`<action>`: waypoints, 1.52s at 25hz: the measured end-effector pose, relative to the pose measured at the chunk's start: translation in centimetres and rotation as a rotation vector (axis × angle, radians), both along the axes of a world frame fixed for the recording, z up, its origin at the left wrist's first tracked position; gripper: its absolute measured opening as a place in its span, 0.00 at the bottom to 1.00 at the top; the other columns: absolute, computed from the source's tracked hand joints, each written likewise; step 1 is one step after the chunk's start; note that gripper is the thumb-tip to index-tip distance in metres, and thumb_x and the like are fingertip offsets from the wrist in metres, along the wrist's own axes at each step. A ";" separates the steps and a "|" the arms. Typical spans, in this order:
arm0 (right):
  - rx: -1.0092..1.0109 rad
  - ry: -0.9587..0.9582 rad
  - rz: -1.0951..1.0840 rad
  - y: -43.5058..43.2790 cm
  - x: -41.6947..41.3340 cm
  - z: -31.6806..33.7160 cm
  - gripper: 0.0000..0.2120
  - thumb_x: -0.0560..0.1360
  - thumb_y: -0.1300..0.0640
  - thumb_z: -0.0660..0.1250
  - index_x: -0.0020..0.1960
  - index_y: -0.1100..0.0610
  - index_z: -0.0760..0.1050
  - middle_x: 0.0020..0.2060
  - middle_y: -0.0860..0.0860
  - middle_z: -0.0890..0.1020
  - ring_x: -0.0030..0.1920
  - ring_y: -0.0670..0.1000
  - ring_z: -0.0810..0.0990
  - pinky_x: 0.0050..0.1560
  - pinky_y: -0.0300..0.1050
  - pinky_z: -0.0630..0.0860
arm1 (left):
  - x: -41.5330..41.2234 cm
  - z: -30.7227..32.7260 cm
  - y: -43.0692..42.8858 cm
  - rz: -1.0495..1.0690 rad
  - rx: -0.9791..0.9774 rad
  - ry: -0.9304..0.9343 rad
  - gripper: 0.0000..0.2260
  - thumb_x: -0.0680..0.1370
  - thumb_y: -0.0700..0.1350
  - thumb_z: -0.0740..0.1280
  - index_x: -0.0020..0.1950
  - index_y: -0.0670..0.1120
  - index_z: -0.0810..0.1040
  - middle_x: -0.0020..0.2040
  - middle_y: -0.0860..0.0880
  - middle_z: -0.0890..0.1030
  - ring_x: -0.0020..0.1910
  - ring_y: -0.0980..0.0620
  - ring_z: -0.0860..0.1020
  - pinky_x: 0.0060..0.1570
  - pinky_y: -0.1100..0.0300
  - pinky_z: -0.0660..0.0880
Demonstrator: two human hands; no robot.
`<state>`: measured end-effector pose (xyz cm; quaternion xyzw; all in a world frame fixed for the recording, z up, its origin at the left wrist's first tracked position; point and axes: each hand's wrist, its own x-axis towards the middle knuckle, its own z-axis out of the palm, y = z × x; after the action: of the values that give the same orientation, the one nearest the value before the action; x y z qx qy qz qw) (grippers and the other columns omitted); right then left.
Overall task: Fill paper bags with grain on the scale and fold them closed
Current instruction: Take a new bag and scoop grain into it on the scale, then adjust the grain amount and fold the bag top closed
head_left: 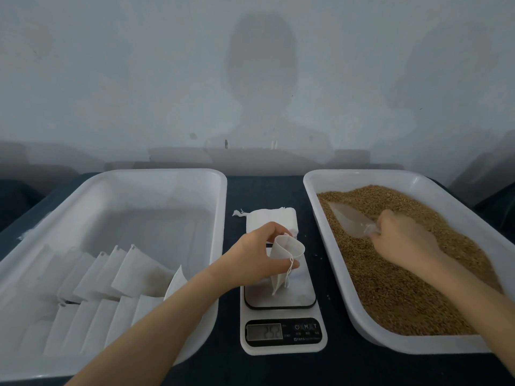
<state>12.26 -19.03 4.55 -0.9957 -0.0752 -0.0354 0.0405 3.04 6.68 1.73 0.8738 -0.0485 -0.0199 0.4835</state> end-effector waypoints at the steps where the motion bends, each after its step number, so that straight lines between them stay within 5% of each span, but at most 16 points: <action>1: -0.003 0.027 -0.021 0.2 0.1 -0.5 0.12 0.80 0.49 0.57 0.53 0.58 0.68 0.38 0.50 0.75 0.35 0.49 0.75 0.28 0.43 0.68 | 0.0 0.0 0.0 0.001 0.001 0.001 0.20 0.70 0.53 0.74 0.55 0.61 0.68 0.51 0.66 0.73 0.51 0.61 0.75 0.42 0.74 0.71; 8: 0.011 0.221 0.030 1.1 0.2 -2.9 0.09 0.80 0.49 0.55 0.50 0.55 0.61 0.39 0.51 0.75 0.37 0.51 0.76 0.34 0.46 0.73 | 0.0 0.1 0.0 -0.005 0.008 0.009 0.20 0.71 0.52 0.74 0.56 0.60 0.67 0.51 0.66 0.72 0.51 0.60 0.74 0.41 0.74 0.71; 11: -0.043 0.152 0.037 1.1 0.0 -2.5 0.09 0.79 0.50 0.57 0.51 0.56 0.65 0.45 0.53 0.76 0.41 0.52 0.76 0.41 0.48 0.76 | 0.0 0.0 0.0 -0.007 0.002 0.008 0.20 0.71 0.52 0.74 0.57 0.60 0.68 0.52 0.65 0.73 0.52 0.59 0.75 0.41 0.74 0.71; 15: 0.066 -0.171 0.178 2.8 -2.0 0.0 0.07 0.79 0.51 0.59 0.53 0.54 0.69 0.45 0.49 0.76 0.37 0.44 0.75 0.29 0.36 0.70 | 0.0 0.0 0.0 -0.001 0.005 0.007 0.20 0.71 0.53 0.74 0.57 0.60 0.68 0.52 0.64 0.73 0.52 0.60 0.74 0.42 0.74 0.71; 18: 0.293 -0.109 0.406 5.5 -5.1 1.8 0.05 0.77 0.49 0.60 0.51 0.47 0.72 0.38 0.43 0.78 0.30 0.39 0.76 0.22 0.33 0.69 | 0.1 -0.1 0.0 0.002 0.001 0.002 0.20 0.70 0.53 0.74 0.56 0.61 0.68 0.52 0.65 0.73 0.51 0.62 0.74 0.42 0.73 0.71; 24: 0.152 0.062 0.591 8.6 -8.1 1.0 0.20 0.78 0.37 0.52 0.66 0.43 0.63 0.33 0.41 0.72 0.33 0.40 0.73 0.30 0.35 0.67 | 0.2 -0.5 0.1 -0.012 0.038 -0.074 0.18 0.71 0.49 0.74 0.57 0.57 0.71 0.51 0.64 0.76 0.51 0.67 0.75 0.45 0.79 0.70; 27: 0.248 0.059 0.595 9.1 -7.4 0.4 0.15 0.78 0.40 0.56 0.57 0.47 0.72 0.40 0.43 0.77 0.39 0.43 0.77 0.37 0.39 0.74 | 0.3 -0.5 0.2 -0.003 0.022 -0.067 0.18 0.71 0.48 0.74 0.57 0.57 0.71 0.51 0.63 0.77 0.50 0.68 0.75 0.44 0.78 0.71; 30: 0.394 0.024 0.610 9.3 -6.5 -0.3 0.09 0.78 0.49 0.61 0.44 0.52 0.74 0.37 0.42 0.73 0.37 0.42 0.75 0.37 0.34 0.72 | 0.4 -0.6 0.3 -0.003 0.017 -0.051 0.20 0.70 0.50 0.75 0.57 0.57 0.71 0.51 0.61 0.77 0.50 0.62 0.77 0.43 0.75 0.72; 34: 0.530 -0.031 0.623 8.6 -5.7 -1.4 0.06 0.76 0.58 0.64 0.41 0.56 0.75 0.35 0.41 0.72 0.35 0.42 0.74 0.35 0.33 0.70 | 0.7 -0.3 0.7 0.005 -0.011 -0.026 0.23 0.67 0.49 0.77 0.58 0.57 0.72 0.53 0.61 0.77 0.52 0.62 0.76 0.51 0.70 0.73; 38: 0.638 -0.031 0.614 8.0 -5.0 -1.2 0.03 0.75 0.60 0.66 0.44 0.57 0.78 0.37 0.44 0.78 0.38 0.42 0.77 0.41 0.35 0.74 | 0.9 0.1 1.2 0.066 -0.051 -0.046 0.13 0.74 0.48 0.72 0.53 0.62 0.75 0.51 0.62 0.78 0.51 0.66 0.76 0.51 0.71 0.72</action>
<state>7.23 -11.04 3.36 -0.8643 -0.3533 -0.0581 0.3531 3.96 7.86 1.83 0.8626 -0.0313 0.0174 0.5047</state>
